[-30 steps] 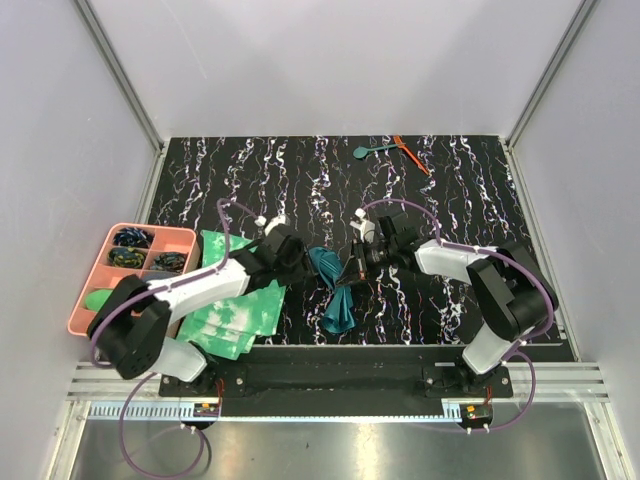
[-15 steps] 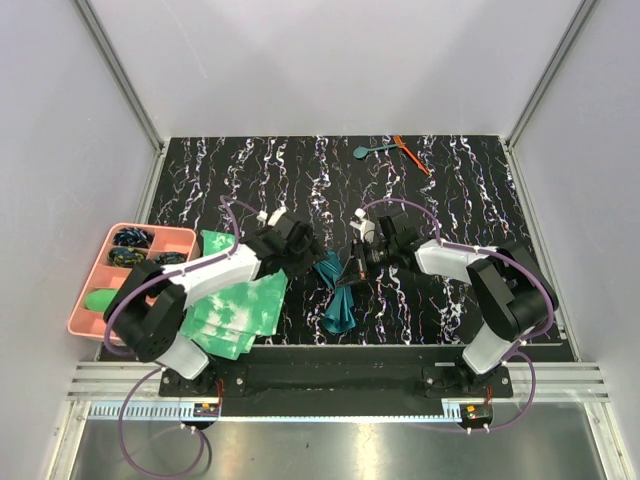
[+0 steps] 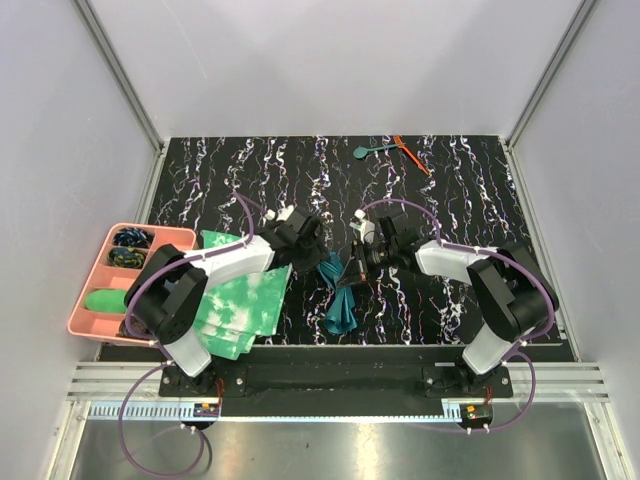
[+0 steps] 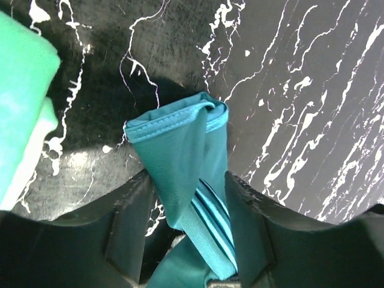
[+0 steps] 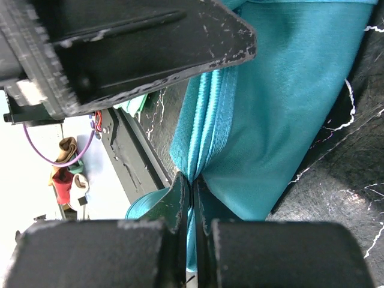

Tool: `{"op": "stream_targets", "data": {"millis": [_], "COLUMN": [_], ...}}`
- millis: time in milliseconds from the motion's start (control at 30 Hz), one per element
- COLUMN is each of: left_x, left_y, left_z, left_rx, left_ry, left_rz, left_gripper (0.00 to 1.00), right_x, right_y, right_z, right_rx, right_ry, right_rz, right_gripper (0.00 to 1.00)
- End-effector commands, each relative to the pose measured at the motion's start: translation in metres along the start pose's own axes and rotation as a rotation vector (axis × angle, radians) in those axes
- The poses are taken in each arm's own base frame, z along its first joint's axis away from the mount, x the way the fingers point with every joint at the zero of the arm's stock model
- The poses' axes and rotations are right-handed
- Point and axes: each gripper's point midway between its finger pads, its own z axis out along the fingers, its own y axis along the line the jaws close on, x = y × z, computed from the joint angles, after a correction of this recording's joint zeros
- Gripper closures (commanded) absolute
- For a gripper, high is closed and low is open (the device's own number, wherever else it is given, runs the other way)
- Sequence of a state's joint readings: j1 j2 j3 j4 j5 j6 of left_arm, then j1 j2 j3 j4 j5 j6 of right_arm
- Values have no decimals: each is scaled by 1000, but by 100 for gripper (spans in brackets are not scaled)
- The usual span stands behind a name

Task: Fold the napkin into a case and place the utensils inside
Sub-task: Turn over the smaller rectangle folded napkin at the center of the board.

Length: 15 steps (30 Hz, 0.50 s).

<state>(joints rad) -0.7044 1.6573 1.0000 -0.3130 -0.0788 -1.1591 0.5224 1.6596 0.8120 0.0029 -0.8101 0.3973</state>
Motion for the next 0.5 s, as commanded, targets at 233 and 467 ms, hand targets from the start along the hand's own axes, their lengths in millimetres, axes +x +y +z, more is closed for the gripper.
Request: {"op": "stream_targets", "data": {"millis": [233, 467], "left_x": [-23, -31], "left_y": [-14, -22], "left_z": [-11, -29], "left_rx": [1, -70], "left_ry": [-100, -172], "left_rz": [76, 186], "left_gripper": [87, 100], "right_x": [-1, 7], "right_y": [11, 15], "right_z": [-4, 7], "right_rx": [-58, -104], "right_ry": [-28, -6], "right_rz": [-56, -24], "right_gripper": [100, 100]}}
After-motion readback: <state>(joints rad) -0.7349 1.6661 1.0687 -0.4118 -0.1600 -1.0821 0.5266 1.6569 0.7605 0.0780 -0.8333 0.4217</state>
